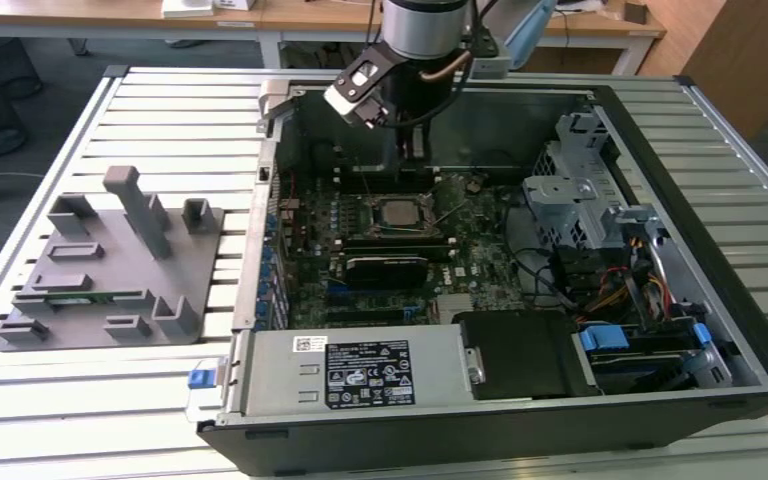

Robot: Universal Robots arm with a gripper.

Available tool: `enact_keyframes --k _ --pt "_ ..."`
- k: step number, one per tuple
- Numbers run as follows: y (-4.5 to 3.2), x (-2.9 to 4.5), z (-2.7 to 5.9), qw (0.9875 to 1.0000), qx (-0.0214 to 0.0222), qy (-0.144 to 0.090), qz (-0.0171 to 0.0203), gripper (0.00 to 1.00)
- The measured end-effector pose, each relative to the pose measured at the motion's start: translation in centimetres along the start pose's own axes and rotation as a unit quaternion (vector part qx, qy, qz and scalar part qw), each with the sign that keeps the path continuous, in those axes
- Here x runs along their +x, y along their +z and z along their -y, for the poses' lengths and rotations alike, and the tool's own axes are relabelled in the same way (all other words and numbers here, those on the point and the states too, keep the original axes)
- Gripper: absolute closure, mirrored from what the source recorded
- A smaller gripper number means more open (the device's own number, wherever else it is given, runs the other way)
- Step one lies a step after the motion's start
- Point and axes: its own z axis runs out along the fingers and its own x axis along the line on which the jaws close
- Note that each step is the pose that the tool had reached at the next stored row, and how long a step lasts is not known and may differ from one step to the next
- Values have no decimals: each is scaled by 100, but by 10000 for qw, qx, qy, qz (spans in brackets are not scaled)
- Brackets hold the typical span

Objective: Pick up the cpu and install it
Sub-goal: 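Close the cpu cover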

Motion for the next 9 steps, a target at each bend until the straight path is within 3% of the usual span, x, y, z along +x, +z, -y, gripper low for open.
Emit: enact_keyframes --k 4,9 --pt "-26 0 -27 10000 -1 0 1 89" --pt "-22 0 -193 10000 -1 1 2 89"
